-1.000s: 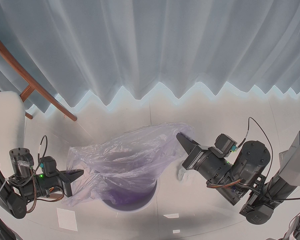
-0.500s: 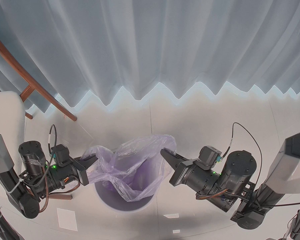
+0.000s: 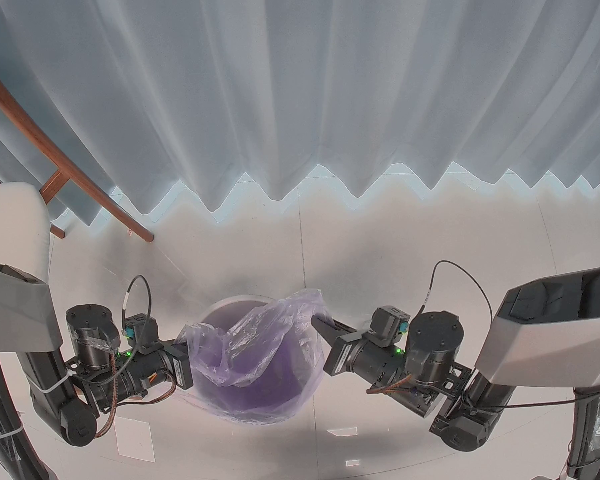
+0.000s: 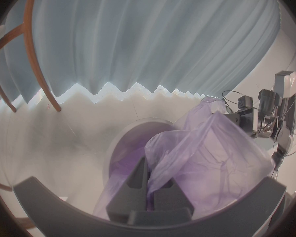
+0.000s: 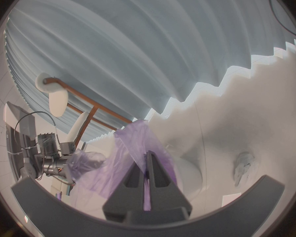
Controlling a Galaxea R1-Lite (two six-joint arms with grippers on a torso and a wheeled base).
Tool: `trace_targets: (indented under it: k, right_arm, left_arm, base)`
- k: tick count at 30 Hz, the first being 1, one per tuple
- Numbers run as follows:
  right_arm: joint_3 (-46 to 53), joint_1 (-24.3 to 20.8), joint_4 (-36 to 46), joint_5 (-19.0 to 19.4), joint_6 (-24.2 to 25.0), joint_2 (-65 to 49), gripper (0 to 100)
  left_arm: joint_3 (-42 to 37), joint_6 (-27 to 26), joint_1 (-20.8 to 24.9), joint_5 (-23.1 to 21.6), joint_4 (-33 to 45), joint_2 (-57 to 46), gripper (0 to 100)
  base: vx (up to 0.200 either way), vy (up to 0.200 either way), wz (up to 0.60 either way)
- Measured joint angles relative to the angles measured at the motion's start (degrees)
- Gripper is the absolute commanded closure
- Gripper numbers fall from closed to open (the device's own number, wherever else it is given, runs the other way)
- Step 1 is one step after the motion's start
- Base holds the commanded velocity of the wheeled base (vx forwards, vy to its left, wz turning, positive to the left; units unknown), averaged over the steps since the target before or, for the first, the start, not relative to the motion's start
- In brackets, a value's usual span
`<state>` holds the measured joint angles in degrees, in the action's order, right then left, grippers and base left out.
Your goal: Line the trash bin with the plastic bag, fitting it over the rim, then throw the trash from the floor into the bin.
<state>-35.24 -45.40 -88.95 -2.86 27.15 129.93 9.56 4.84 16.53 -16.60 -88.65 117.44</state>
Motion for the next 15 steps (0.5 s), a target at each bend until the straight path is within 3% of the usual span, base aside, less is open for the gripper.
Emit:
trace_targets:
  k: [7,15]
  right_arm:
    - [-6.13,5.33,2.06,0.05,0.02,1.05,100]
    - [-14.26,11.06,6.46,0.05,0.96,1.58,100]
  left_arm:
    - [2.45,12.75,0.22,-0.22,0.00,0.28,100]
    - [7.28,18.94,-0.88,-1.18,0.44,3.58,100]
  base:
    - [0.000,0.000,0.00]
    - [0.000,0.000,0.00]
